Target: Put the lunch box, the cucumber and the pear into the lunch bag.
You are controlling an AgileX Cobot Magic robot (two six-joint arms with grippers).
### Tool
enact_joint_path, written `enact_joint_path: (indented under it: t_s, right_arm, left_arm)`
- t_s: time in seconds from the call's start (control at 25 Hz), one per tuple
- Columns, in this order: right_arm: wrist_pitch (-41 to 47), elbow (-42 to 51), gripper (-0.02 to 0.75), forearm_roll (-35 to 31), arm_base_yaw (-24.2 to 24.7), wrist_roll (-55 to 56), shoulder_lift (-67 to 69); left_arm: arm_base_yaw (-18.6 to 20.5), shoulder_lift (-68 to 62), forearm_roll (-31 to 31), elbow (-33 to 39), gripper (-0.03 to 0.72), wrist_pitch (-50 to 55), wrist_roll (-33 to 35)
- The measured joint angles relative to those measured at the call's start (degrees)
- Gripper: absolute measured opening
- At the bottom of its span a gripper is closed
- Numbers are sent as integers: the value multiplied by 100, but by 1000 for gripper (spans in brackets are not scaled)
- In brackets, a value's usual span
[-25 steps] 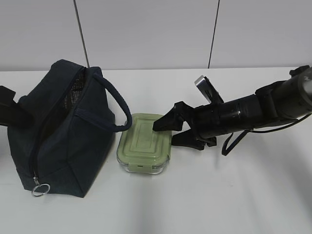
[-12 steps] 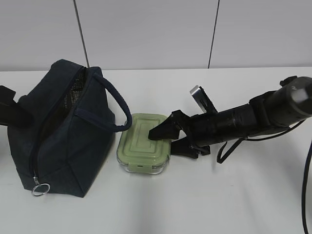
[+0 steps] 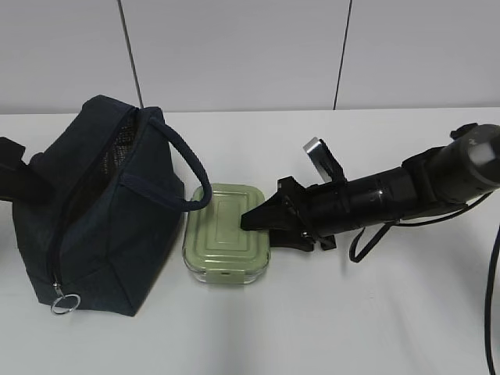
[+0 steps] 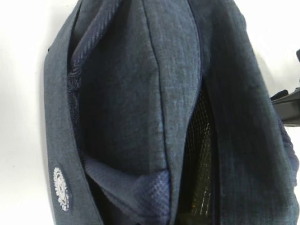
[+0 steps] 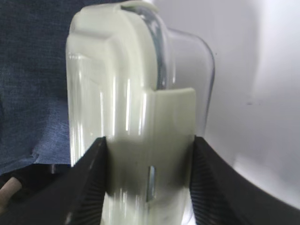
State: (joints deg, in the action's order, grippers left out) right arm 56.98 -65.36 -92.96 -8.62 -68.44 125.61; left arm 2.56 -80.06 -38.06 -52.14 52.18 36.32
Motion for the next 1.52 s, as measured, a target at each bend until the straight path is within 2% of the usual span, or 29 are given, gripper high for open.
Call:
enact_joint_path:
  t_s: [0.2,0.36,0.56,0.68,0.84,0.92,1.08,1.2,1.4,1.52]
  right_arm:
    - [-84,24,359,490,531,26,-896]
    - [-16,-205,359,623,470,233,-1813]
    - [-180,-1247,359,892,-357,1089,-2247]
    - [-758,-1950,359,1381,-1084,1664,-2213]
    - [-1564,-2684,359,1715,-1898,2156,-1919]
    - [-1797,-2853,359,1739,-2151,2250,-1690]
    - [-2076,-2908,359,1964,-2240,2333,-1193]
    - [-2125,-2908,359,2591,-2216,2685,-958]
    - [-1917,-2908,359,4529,-2216,3849,-906]
    - [-1651,-2908,359,5420,-2216,4619,-906]
  left_arm:
    - [0,0,0,0,1,0,0]
    - [0,0,0,0,1,-10,0]
    - [0,0,-12,0,1,-89,0]
    - [0,0,-31,0,1,-190,0]
    - [0,0,-43,0,1,-236,0]
    - [0,0,-62,0,1,-242,0]
    - [0,0,-85,0,1,-252,0]
    - [0,0,-87,0,1,-264,0]
    - [0,0,-116,0,1,-283,0]
    - [0,0,-141,0,1,-283,0]
